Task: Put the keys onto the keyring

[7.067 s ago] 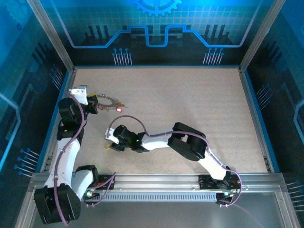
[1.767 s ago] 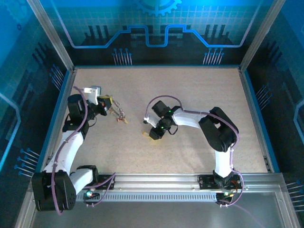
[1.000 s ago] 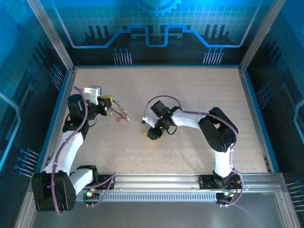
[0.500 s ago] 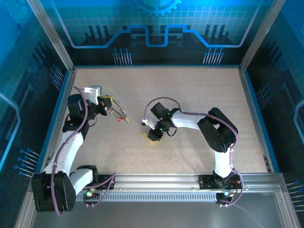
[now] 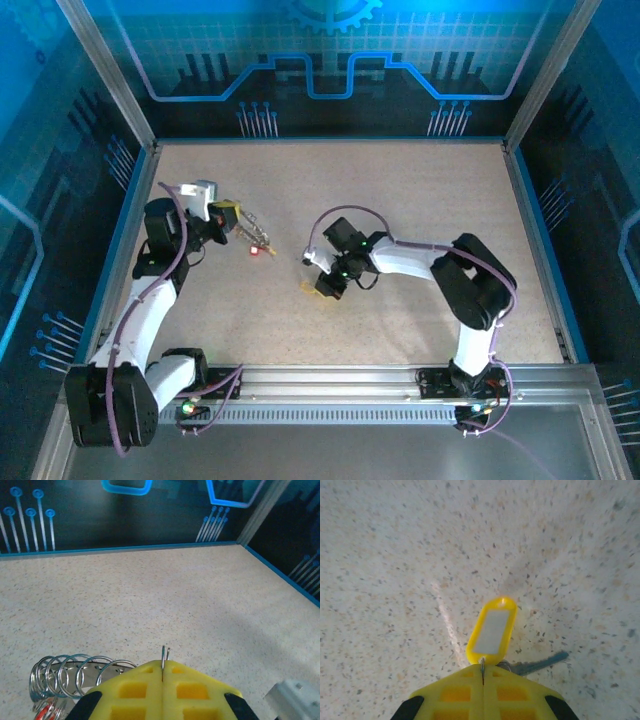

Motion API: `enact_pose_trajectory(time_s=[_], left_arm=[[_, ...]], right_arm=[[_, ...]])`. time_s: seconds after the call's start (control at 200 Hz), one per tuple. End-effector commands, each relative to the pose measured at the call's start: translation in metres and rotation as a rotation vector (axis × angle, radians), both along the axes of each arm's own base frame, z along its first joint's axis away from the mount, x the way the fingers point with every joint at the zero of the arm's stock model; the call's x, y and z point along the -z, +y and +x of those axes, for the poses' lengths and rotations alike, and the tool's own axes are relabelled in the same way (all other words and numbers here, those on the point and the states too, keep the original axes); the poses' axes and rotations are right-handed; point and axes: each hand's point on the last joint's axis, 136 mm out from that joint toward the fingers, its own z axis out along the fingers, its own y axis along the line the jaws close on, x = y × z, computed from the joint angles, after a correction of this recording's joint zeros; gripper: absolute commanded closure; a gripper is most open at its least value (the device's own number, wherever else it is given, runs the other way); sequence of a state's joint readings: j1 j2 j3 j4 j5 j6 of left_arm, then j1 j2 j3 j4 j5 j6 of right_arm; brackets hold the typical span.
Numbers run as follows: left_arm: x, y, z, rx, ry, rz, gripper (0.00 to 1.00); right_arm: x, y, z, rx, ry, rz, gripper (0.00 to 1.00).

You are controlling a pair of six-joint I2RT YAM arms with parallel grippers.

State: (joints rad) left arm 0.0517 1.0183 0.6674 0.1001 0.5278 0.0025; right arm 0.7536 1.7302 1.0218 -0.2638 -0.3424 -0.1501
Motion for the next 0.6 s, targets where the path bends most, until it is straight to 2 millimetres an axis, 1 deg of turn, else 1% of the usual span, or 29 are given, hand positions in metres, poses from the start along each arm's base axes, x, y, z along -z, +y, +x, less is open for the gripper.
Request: enact_pose_trajectory(time_s=[0.0, 0.12, 0.255, 0.295, 0.305, 0.325, 0.395, 0.47, 0.51, 0.545, 0.595], left_arm=[[-0.032, -0.022, -0.011, 0.123, -0.129, 0.065, 1.0], [-0.033, -0.044, -0.024, 0.225, -0.169, 0.117, 1.0], [-0.031, -0.062, -0.035, 0.3, -0.195, 0.152, 1.0], [-0.031, -0.068, -0.04, 0.336, -0.205, 0.155, 1.0], [-0.032, -0.07, -0.041, 0.345, -0.209, 0.156, 1.0], [-0.032, -0.073, -0.044, 0.365, -0.215, 0.155, 1.0], [-0.032, -0.083, -0.052, 0.422, -0.232, 0.159, 1.0], [-0.031, -0.089, -0.056, 0.447, -0.242, 0.17, 1.0], [-0.03, -0.09, -0.057, 0.451, -0.241, 0.172, 1.0], [-0.03, -0.09, -0.057, 0.449, -0.239, 0.171, 1.0], [-0.03, -0.089, -0.055, 0.435, -0.234, 0.174, 1.0]], right_arm=[[-0.032, 0.004, 0.006, 0.019, -0.074, 0.104, 1.0], [-0.05, -0.002, 0.007, 0.026, -0.122, 0.143, 1.0], [-0.067, -0.007, 0.006, 0.019, -0.192, 0.202, 1.0], [-0.078, -0.006, 0.008, 0.021, -0.219, 0.233, 1.0], [-0.071, -0.01, 0.004, 0.024, -0.206, 0.223, 1.0], [-0.072, -0.011, 0.004, 0.027, -0.211, 0.23, 1.0], [-0.083, -0.016, 0.005, 0.042, -0.245, 0.262, 1.0], [-0.092, -0.023, 0.008, 0.056, -0.29, 0.288, 1.0], [-0.094, -0.028, 0.01, 0.07, -0.313, 0.272, 1.0], [-0.091, -0.036, 0.016, 0.096, -0.328, 0.217, 1.0], [-0.081, -0.048, 0.018, 0.112, -0.317, 0.118, 1.0]])
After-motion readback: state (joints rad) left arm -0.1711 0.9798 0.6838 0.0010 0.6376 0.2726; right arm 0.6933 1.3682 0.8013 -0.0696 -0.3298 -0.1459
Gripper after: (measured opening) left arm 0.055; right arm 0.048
